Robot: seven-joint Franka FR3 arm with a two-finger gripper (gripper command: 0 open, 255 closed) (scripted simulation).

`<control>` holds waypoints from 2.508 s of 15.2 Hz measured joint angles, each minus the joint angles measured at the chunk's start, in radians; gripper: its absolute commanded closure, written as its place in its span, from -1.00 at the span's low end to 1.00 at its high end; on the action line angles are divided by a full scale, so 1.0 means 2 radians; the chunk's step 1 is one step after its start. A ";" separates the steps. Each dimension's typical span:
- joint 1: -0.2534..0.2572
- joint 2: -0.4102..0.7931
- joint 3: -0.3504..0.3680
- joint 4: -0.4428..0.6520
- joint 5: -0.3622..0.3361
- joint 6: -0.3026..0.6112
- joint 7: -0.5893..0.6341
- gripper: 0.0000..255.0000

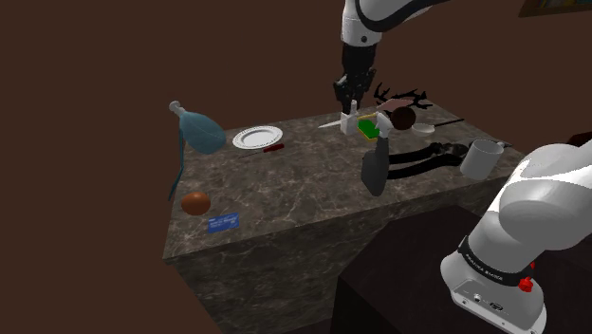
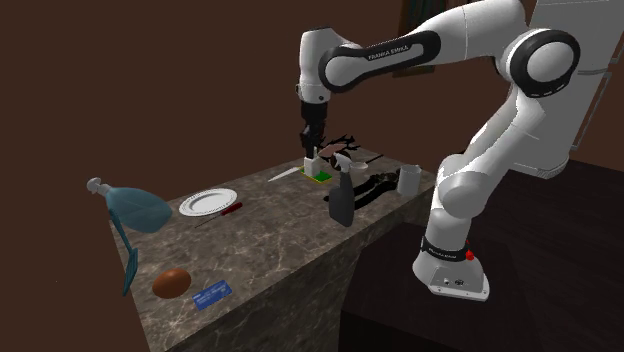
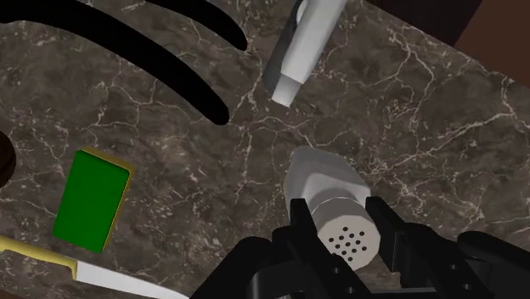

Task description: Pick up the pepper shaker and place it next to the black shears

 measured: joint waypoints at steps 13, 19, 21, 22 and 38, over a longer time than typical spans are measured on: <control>-0.060 0.000 -0.120 -0.002 -0.045 0.012 -0.156 1.00; -0.085 0.026 -0.179 0.029 -0.058 0.013 -0.233 1.00; -0.091 0.043 -0.199 0.046 -0.059 0.015 -0.260 1.00; -0.094 0.053 -0.210 0.053 -0.059 0.019 -0.275 1.00; -0.156 0.265 -0.350 0.263 0.046 0.004 -0.515 1.00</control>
